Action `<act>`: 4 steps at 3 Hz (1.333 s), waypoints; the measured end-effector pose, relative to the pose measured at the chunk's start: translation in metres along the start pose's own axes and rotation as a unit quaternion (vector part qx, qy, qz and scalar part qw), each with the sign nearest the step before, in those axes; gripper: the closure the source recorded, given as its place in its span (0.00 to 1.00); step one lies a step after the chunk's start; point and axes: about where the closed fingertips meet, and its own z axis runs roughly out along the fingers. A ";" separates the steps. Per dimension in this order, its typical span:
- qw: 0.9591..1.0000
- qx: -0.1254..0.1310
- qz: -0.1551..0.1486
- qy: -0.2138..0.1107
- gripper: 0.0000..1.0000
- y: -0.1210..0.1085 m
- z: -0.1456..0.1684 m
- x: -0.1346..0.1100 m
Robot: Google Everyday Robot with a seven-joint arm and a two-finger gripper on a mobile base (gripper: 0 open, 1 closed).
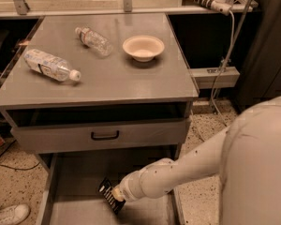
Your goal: Pick rxbar chocolate from middle drawer and place on counter
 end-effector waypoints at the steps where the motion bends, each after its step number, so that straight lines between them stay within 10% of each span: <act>1: 1.000 0.007 -0.002 -0.004 1.00 0.007 -0.028 -0.005; 4: 0.999 0.033 -0.024 -0.001 1.00 0.017 -0.078 -0.024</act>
Offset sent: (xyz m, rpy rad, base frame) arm -0.0136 -0.0488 0.1230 -0.0616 -0.0983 -0.0232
